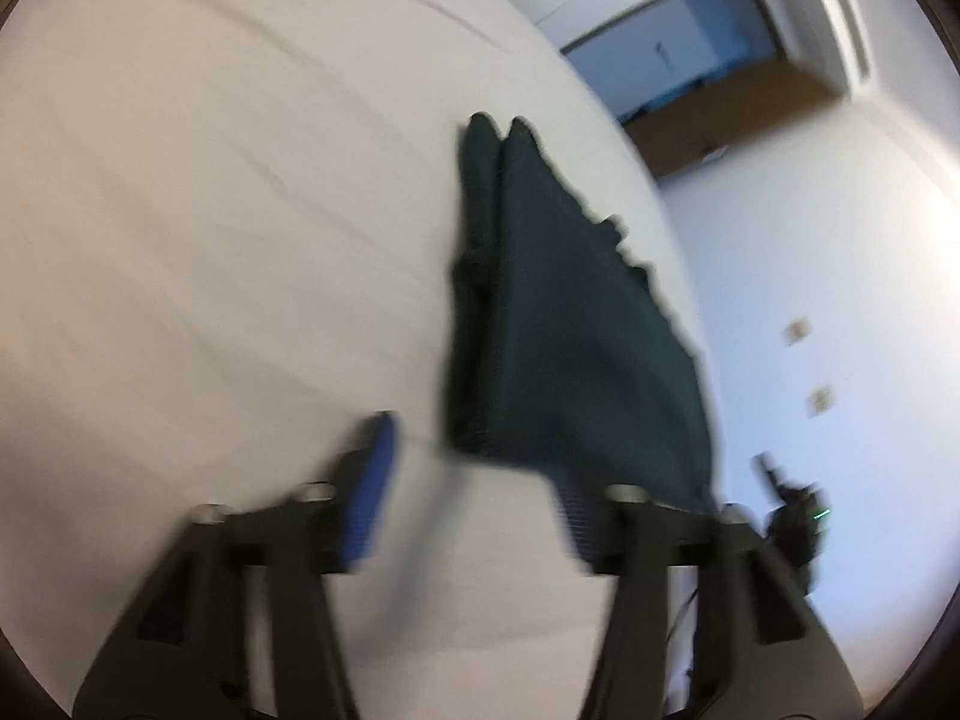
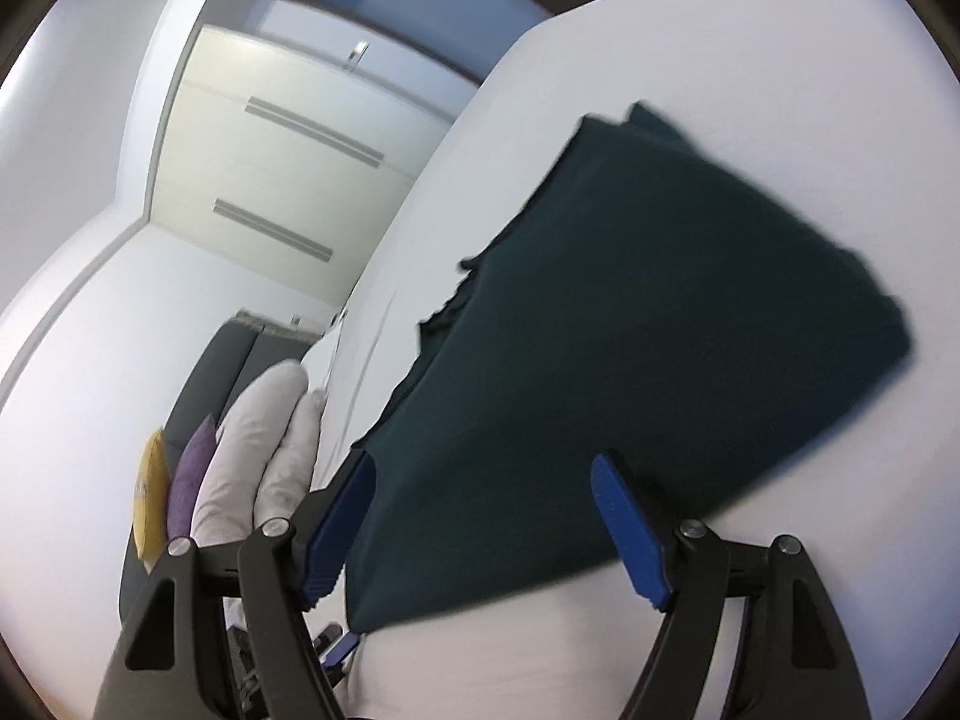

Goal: Fold small clothes

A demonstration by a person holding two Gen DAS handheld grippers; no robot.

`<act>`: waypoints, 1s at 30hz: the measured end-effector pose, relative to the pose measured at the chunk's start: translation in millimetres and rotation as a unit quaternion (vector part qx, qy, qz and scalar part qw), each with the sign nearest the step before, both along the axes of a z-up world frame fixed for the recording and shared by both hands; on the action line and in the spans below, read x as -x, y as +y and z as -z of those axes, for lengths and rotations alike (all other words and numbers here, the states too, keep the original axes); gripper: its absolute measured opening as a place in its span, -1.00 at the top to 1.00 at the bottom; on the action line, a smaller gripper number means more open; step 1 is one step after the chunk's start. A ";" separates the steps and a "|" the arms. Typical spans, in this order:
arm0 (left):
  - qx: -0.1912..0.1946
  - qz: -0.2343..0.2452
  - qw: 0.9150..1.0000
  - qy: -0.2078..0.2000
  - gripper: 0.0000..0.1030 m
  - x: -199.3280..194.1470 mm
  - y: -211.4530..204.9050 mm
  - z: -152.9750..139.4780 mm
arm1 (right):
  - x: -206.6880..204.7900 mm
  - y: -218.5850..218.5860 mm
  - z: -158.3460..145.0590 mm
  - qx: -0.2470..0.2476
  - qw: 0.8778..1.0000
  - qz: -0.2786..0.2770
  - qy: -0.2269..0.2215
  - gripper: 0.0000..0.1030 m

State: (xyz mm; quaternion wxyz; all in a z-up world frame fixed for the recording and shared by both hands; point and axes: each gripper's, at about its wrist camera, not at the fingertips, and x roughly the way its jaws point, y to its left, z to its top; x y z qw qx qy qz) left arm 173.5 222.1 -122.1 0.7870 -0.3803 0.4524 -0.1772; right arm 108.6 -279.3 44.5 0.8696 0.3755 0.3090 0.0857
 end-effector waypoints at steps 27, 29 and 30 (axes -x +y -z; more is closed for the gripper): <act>0.153 -0.109 0.982 0.027 0.19 -26.6 -64.0 24.4 | -125.9 103.5 17.4 -0.013 0.992 -0.121 0.039 -0.47; 0.154 -0.114 0.981 0.041 0.48 -36.8 -57.3 34.5 | -139.0 115.5 16.5 -0.006 0.990 -0.136 0.040 -0.45; 0.158 -0.116 0.980 0.046 0.68 -40.1 -54.9 40.8 | -144.7 121.7 16.9 -0.003 0.989 -0.145 0.043 -0.45</act>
